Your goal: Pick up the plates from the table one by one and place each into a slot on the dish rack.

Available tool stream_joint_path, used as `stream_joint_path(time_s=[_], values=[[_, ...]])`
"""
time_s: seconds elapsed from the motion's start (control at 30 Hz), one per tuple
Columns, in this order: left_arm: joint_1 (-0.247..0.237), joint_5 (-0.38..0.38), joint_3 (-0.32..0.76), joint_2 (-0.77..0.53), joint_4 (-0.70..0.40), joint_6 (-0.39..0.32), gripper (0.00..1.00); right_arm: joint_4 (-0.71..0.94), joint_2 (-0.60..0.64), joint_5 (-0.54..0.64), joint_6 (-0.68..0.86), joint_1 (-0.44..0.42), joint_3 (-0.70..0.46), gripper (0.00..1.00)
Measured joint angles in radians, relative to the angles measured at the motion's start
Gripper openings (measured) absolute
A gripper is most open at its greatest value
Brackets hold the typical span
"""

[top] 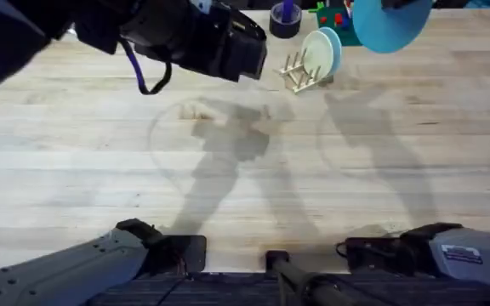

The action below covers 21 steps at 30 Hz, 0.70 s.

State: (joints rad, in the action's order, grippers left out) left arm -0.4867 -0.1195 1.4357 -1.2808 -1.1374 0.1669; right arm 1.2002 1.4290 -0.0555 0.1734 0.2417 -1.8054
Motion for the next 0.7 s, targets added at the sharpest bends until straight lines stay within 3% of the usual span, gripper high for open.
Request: stream_joint_path(time_s=[0.17, 0.7], values=[[0.026, 0.001, 0.000, 0.000, 0.000, -0.002, 0.992, -0.002, 0.049, 0.000, 0.000, 0.017, -0.064, 0.031], [0.026, 0.003, 0.000, 0.000, 0.000, -0.003, 0.992, -0.009, 0.263, 0.012, 0.020, 0.069, -0.247, 0.029]])
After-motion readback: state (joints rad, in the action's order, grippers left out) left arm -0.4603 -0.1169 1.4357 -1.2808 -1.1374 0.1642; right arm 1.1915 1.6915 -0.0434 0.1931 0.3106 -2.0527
